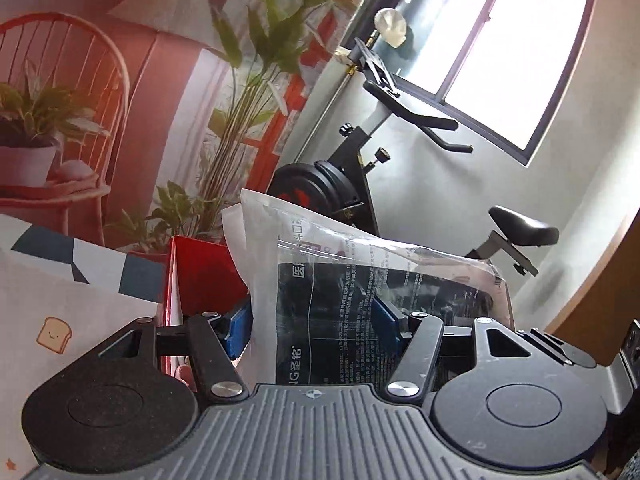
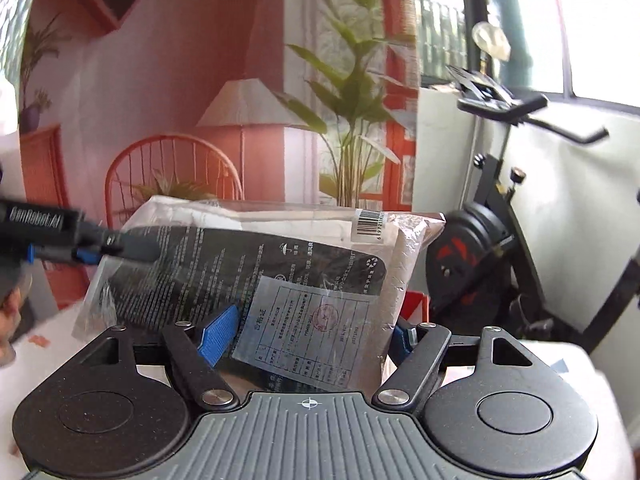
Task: Organize soft objects
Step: 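Lift the plastic bag into the red box and open both grippers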
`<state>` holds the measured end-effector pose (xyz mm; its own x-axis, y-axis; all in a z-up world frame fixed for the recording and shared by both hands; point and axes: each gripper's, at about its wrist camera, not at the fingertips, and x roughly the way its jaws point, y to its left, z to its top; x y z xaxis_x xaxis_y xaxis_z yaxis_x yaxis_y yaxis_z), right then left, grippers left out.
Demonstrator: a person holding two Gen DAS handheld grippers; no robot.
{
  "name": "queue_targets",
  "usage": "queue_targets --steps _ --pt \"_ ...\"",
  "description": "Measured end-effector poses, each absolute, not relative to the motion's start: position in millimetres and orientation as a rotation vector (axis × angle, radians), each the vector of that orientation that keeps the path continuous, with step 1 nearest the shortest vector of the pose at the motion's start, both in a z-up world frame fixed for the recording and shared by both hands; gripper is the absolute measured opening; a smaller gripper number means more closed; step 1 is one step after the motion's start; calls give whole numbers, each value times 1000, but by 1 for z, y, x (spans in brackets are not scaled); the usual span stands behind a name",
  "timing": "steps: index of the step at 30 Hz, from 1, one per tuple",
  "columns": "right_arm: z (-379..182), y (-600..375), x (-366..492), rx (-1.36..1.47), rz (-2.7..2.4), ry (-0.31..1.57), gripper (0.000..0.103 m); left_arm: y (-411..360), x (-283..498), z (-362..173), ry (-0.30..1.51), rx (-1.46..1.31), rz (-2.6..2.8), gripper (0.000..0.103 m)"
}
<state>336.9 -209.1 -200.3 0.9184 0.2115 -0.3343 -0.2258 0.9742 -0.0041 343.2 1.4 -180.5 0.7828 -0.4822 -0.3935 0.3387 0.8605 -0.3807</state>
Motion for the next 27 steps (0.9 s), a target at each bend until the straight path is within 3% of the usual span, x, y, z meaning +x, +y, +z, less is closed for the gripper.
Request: queue_targets --steps 18,27 --pt "-248 -206 388 -80 289 554 71 -1 377 -219 680 -122 -456 62" --pt "-244 -218 365 -46 336 585 56 12 356 -215 687 -119 -517 56"
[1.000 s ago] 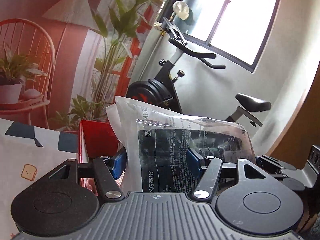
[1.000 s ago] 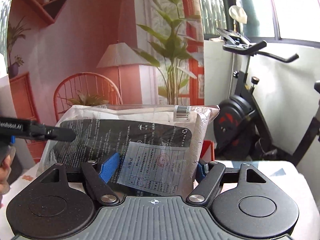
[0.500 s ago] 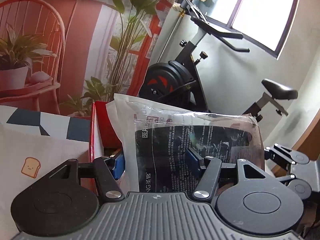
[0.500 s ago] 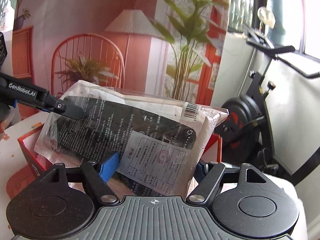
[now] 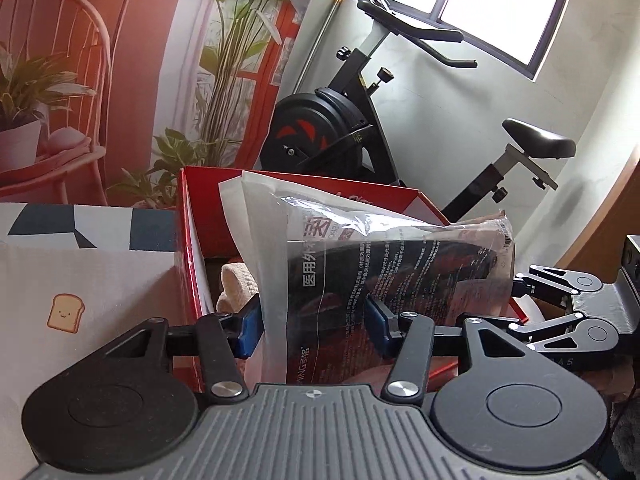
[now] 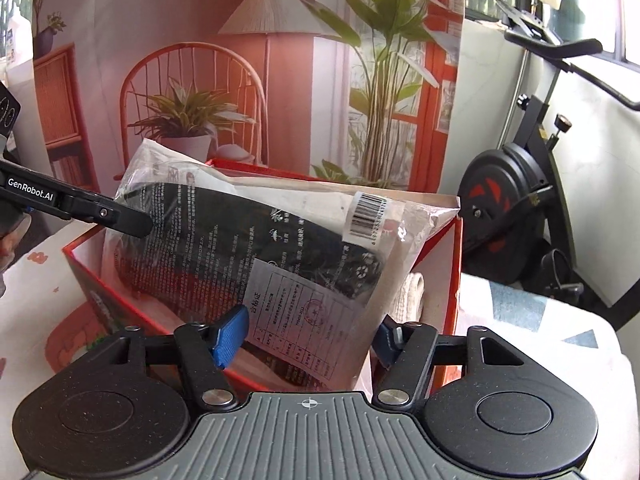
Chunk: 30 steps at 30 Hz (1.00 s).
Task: Organize soft objects
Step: 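Lift the plastic bag into the red box and open both grippers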
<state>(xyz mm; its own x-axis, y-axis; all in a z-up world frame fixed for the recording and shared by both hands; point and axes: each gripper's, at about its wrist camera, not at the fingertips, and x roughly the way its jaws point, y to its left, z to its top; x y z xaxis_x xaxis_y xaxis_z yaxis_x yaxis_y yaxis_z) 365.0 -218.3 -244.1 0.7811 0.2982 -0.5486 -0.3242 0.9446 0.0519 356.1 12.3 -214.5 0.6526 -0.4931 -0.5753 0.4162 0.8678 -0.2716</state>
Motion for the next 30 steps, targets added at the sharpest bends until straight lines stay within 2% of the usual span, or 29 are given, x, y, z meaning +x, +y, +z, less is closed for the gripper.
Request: queue_targets --steps 8,12,14,16,19,23,24,25,26,27,28,30 --pt "-237 -225 345 -54 322 589 56 2 347 -232 747 -63 -519 56" --pt "-227 -226 337 -87 289 566 79 4 349 -231 745 -68 -513 56" --pt "-215 -227 328 -109 281 508 81 4 350 -230 745 -60 -514 56" --pt "-198 -232 323 -93 269 436 90 4 350 -231 744 -59 -514 56" --pt "-178 -241 323 3 263 371 91 2 348 -231 744 -62 -511 56" --pt "-172 -248 338 140 218 383 89 3 348 -232 746 -74 -507 56" --pt "-175 -251 344 183 197 404 85 3 348 -232 746 -79 -505 56" --pt "-178 -252 349 221 183 423 73 3 348 -232 746 -82 -504 56" --pt "-184 -253 355 269 162 450 69 3 347 -232 747 -85 -502 56" --pt "-189 -255 359 305 147 470 58 3 347 -232 746 -85 -500 56" --pt "-197 -255 362 332 141 494 40 3 346 -232 744 -83 -495 56" --pt "-206 -256 364 330 125 521 24 5 343 -229 729 -64 -465 61"
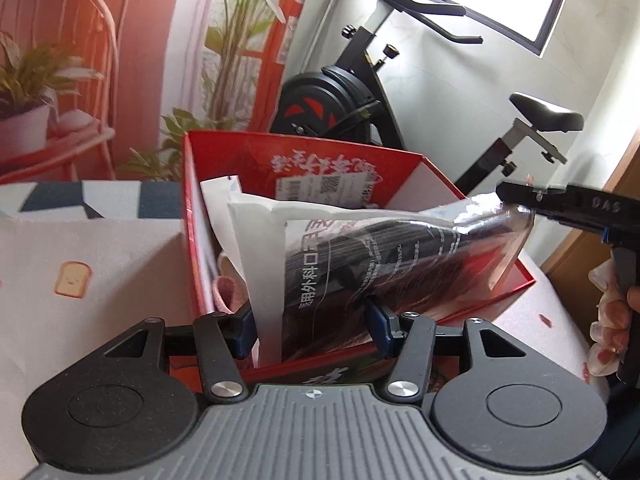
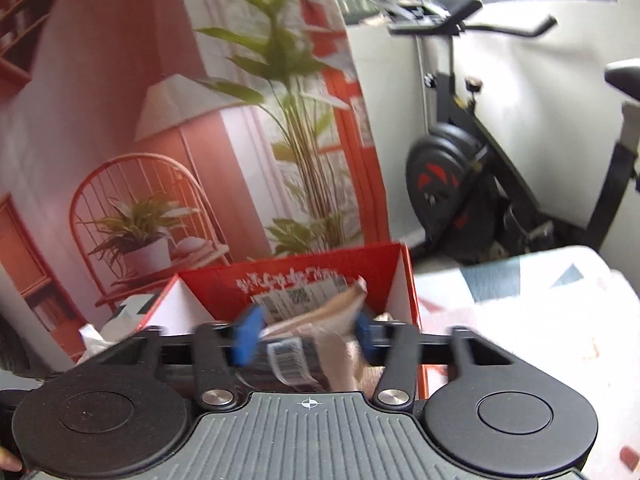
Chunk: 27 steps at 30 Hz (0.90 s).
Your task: Organize soft objects
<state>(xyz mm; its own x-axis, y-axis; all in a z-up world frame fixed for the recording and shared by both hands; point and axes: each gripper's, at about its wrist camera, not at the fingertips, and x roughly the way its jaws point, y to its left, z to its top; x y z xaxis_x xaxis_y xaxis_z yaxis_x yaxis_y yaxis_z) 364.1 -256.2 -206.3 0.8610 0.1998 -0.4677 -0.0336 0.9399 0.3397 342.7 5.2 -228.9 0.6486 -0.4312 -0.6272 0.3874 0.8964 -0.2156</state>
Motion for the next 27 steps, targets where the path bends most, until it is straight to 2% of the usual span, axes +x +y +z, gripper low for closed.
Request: queue_targets --steps 1,8,12,14,16,21,23,27 --pt "-211 -257 364 326 128 531 17 7 341 -228 727 -67 -464 61" --pt "-224 -259 356 304 155 549 15 38 312 -205 597 -205 -449 61" --pt "-225 -253 354 294 148 554 15 39 305 -179 492 -260 -425 52" --pt "-225 -253 353 298 144 551 15 30 308 -171 469 -236 -398 51" --pt "-225 -252 352 287 141 550 15 21 314 -170 485 -226 -385 45" --pt "-230 -247 353 232 121 586 15 4 326 -190 580 -162 -333 43" --pt "-237 -247 354 234 115 606 15 4 330 -203 623 -151 -337 38" --pt "-246 -245 351 238 111 609 13 4 329 -216 644 -133 -346 38"
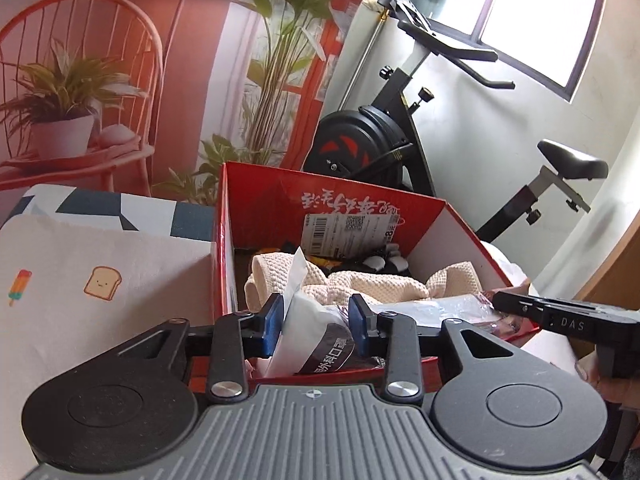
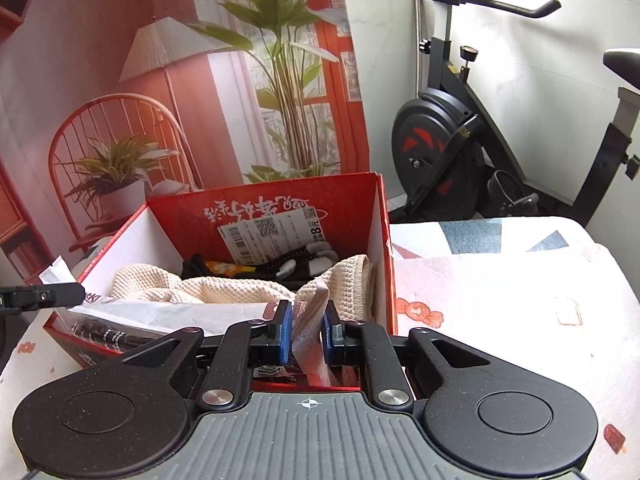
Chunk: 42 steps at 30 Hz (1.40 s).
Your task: Organize soft objects
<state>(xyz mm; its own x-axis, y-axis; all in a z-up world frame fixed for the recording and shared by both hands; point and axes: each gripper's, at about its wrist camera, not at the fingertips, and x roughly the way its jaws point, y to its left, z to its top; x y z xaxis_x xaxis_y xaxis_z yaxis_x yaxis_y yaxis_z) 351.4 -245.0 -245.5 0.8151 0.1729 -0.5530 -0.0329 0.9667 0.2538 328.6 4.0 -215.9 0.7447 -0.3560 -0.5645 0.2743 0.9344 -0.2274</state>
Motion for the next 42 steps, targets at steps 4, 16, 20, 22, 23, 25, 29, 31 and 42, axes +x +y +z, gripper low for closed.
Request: queue_targets --steps 4,16,20,22,23,25,29,31,42 --pt "-246 -244 352 218 110 618 13 4 333 -218 665 -113 -348 38" --pt "-227 -234 313 172 75 511 42 -2 316 -206 616 -49 -359 85" --pt "-219 -229 288 135 51 434 60 -10 290 -196 547 7 -358 93" --pt "-218 -225 276 121 49 403 70 -10 281 -194 542 11 -344 98" --pt "-218 -224 269 125 54 389 72 -10 276 -193 543 1 -340 99" --pt "-222 -222 258 144 68 375 80 -8 269 -194 551 -21 -334 101" --pt "-236 -215 237 168 66 351 90 -5 259 -199 571 -32 -313 103" --pt "-244 -211 228 174 63 345 99 -3 254 -203 579 -33 -312 103" --pt "-313 -182 216 106 37 452 102 13 243 -250 690 -68 -272 103"
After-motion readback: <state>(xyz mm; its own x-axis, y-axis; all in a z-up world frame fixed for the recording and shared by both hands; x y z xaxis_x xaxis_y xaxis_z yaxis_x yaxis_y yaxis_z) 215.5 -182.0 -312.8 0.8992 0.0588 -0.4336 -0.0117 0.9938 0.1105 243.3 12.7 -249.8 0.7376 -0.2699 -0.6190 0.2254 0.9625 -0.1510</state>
